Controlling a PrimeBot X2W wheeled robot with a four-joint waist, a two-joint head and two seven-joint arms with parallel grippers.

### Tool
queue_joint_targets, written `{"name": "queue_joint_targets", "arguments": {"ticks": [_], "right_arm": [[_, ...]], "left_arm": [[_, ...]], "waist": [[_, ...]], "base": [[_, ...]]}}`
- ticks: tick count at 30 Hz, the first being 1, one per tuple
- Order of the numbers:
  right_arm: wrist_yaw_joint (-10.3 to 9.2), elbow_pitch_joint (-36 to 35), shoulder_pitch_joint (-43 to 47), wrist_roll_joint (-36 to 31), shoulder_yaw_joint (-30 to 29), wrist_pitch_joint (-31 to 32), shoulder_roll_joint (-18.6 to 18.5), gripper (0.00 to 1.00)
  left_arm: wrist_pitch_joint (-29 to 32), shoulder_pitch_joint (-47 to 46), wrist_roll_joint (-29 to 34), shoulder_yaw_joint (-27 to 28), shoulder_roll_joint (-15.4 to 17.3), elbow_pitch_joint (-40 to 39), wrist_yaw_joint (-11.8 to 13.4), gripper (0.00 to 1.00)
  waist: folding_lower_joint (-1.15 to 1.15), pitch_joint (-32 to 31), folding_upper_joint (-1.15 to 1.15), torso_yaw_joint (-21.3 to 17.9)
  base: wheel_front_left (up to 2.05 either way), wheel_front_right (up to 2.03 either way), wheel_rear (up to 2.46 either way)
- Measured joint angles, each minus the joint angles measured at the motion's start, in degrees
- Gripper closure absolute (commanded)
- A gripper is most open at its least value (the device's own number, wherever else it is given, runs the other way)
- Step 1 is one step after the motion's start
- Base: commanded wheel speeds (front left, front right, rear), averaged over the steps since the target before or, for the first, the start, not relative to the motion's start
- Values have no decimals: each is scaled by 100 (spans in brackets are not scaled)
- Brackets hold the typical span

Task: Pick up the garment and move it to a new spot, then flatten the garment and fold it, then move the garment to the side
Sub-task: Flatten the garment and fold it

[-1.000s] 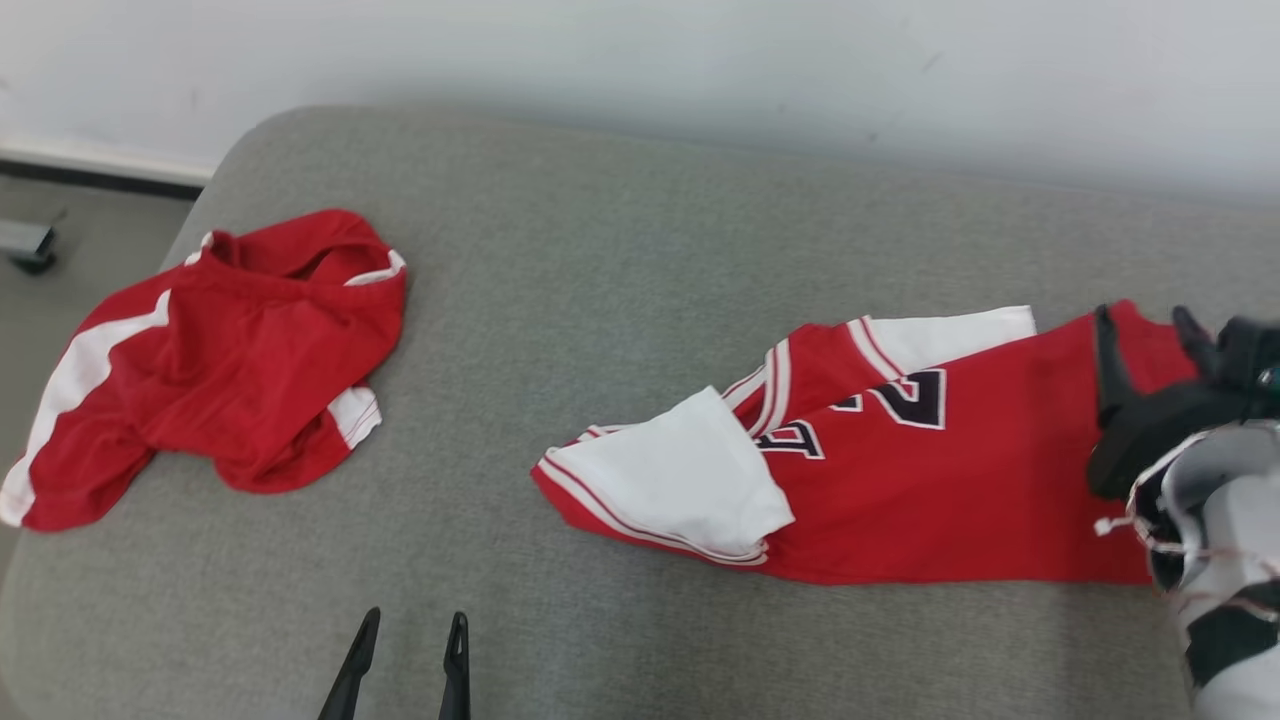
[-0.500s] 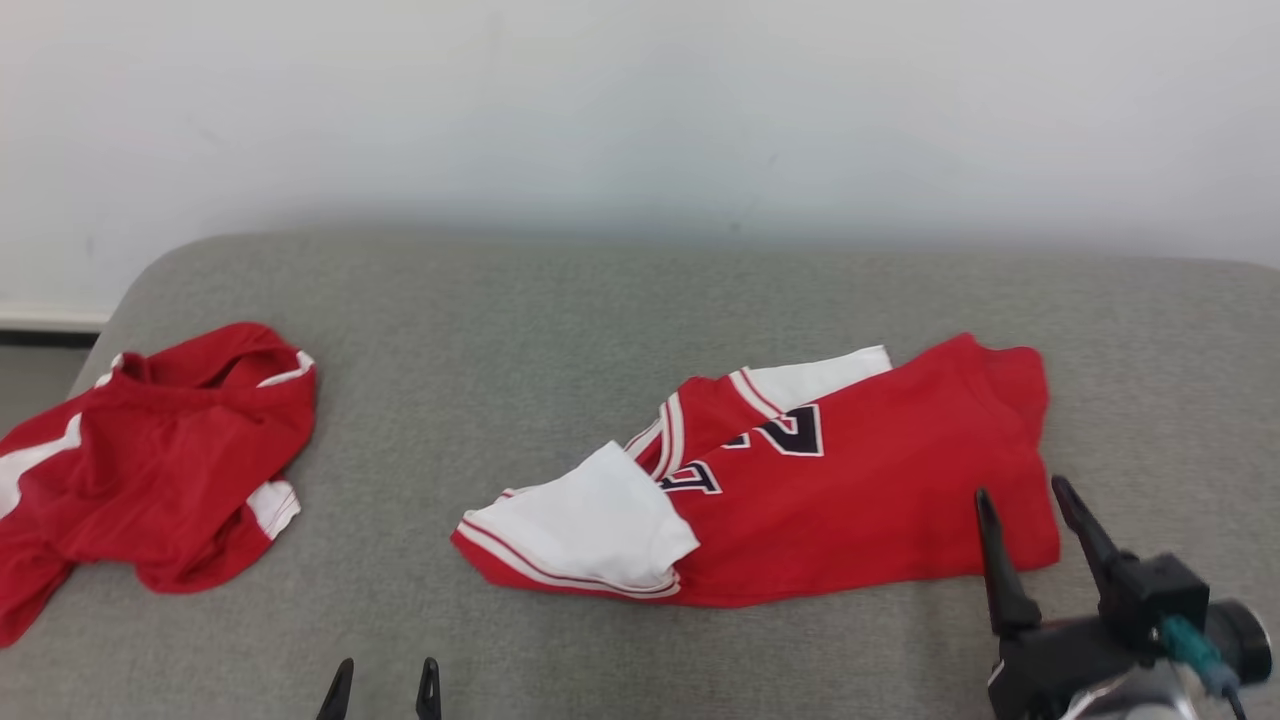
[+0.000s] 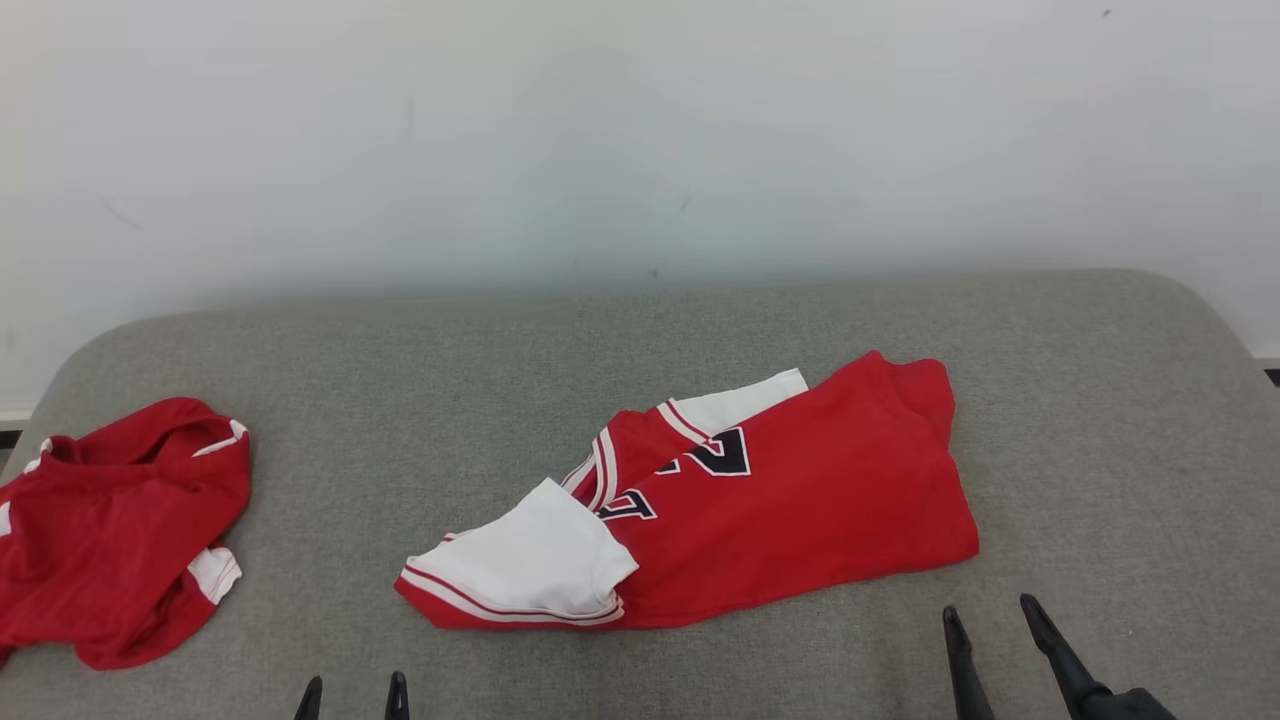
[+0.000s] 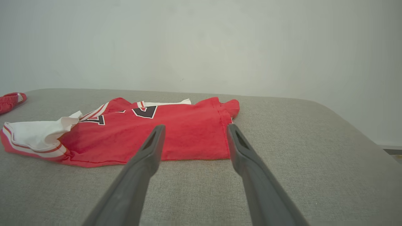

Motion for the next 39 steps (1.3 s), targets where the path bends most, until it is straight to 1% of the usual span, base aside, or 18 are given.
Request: {"name": "queue_joint_targets", "arguments": {"ticks": [7,10,12,13,16,19,24,28,34,39], "right_arm": [[0,-30,84,22,86,47,69,0],[0,-55,55,38,125,55,81,0],[0,-73,29,65,115,107,94,0],[0,-73,29,65,115,107,94,0],[0,-84,27,99,83,152,96,0],[0,-105,16,103,137,199,100,0],[0,-189,-68,131,234,261,104,0],[0,-257,-203,155,360,308,73,0],[0,-296,-307,200,346,305,23,0],[0,-281,-382,240,343,292,13,0]], "left_arm": [[0,-75,-119,108,0,223,4,0],[0,-161,-164,174,1,379,44,0],[0,-413,-165,215,13,721,23,0],[0,-413,-165,215,13,721,23,0],[76,-912,-165,168,93,1218,-73,0],[415,-1574,-169,125,205,1668,-148,0],[1277,-2657,-358,42,270,2421,-298,0],[1885,-3463,-382,-22,430,2951,-344,0],[2700,-4119,-355,-344,598,3446,-463,0],[3176,-4384,-357,-508,720,3628,-492,0]], "waist": [[0,-49,0,-161],[1,-43,0,-205],[1,-5,0,-276],[1,-5,0,-276],[1,66,0,-333],[1,142,0,-413],[1,307,0,-595],[2,513,1,-761],[2,831,1,-1087],[2,1048,2,-1326]], "base": [[0,0,0],[0,0,0],[0,0,0],[0,0,0],[0,0,0],[0,0,0],[0,0,0],[0,0,0],[0,0,0],[0,0,0]]}}
